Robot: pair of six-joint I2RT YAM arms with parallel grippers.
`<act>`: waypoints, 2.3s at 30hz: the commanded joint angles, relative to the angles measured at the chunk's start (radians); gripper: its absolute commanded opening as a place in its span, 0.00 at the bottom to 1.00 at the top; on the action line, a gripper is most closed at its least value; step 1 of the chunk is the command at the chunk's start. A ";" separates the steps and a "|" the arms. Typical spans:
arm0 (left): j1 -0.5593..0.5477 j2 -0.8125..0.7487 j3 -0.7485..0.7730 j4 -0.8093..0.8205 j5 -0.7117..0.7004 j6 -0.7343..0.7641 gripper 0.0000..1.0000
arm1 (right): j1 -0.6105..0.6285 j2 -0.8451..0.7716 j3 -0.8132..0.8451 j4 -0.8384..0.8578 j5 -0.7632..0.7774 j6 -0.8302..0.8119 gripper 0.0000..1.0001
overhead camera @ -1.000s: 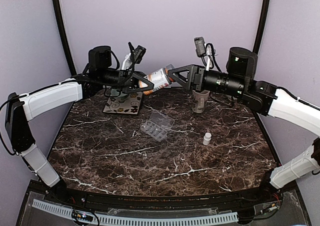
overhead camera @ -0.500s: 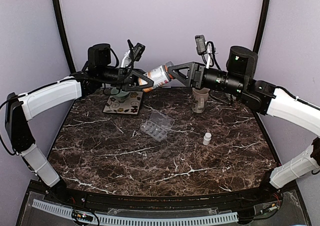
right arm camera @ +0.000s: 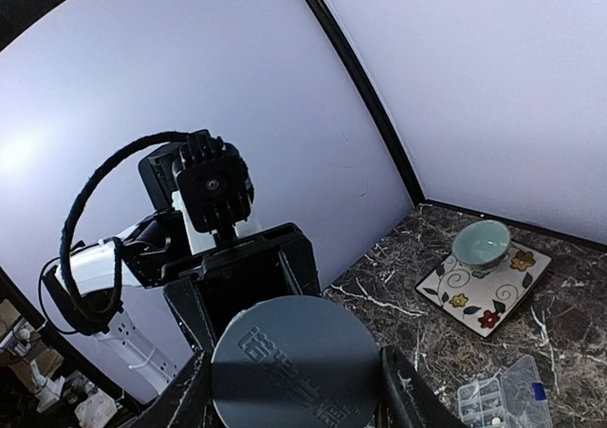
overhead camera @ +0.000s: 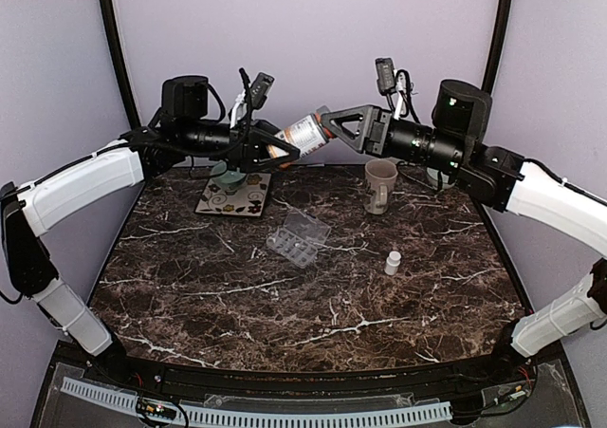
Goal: Sort the pills into containers
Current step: Screw the lid of the pill bottle onto the pill bottle.
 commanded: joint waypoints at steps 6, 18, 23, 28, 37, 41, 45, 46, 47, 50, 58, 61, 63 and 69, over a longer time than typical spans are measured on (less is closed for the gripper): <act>-0.139 -0.110 -0.040 0.034 -0.363 0.266 0.00 | 0.020 0.083 0.071 -0.079 0.003 0.107 0.07; -0.295 -0.230 -0.232 0.267 -0.906 0.521 0.00 | 0.020 0.126 0.108 -0.122 -0.005 0.156 0.04; -0.391 -0.229 -0.311 0.445 -1.188 0.726 0.00 | 0.020 0.136 0.110 -0.134 -0.006 0.168 0.03; -0.473 -0.183 -0.363 0.678 -1.401 0.956 0.00 | 0.020 0.150 0.114 -0.152 0.000 0.177 0.01; -0.557 -0.053 -0.414 1.100 -1.574 1.364 0.00 | 0.020 0.168 0.119 -0.173 0.009 0.191 0.00; -0.557 -0.048 -0.422 1.138 -1.593 1.374 0.00 | 0.020 0.168 0.123 -0.181 0.011 0.192 0.00; -0.558 -0.071 -0.429 1.084 -1.586 1.323 0.00 | 0.020 0.151 0.106 -0.168 0.019 0.188 0.05; -0.557 -0.077 -0.430 1.076 -1.586 1.312 0.00 | 0.020 0.144 0.102 -0.161 0.021 0.186 0.11; -0.557 -0.082 -0.432 1.068 -1.586 1.302 0.00 | 0.020 0.136 0.097 -0.151 0.022 0.184 0.19; -0.556 -0.096 -0.439 1.039 -1.588 1.271 0.00 | 0.020 0.111 0.082 -0.124 0.026 0.178 0.46; -0.555 -0.112 -0.455 1.021 -1.604 1.231 0.00 | 0.020 0.000 -0.002 -0.013 0.051 0.151 0.88; -0.548 -0.126 -0.449 0.981 -1.608 1.189 0.00 | 0.020 -0.036 -0.030 0.006 0.053 0.140 0.89; -0.537 -0.135 -0.438 0.940 -1.616 1.153 0.00 | 0.021 -0.058 -0.051 0.018 0.048 0.136 0.89; -0.458 -0.212 -0.415 0.724 -1.557 0.913 0.00 | 0.023 -0.111 -0.085 0.003 0.042 0.102 0.90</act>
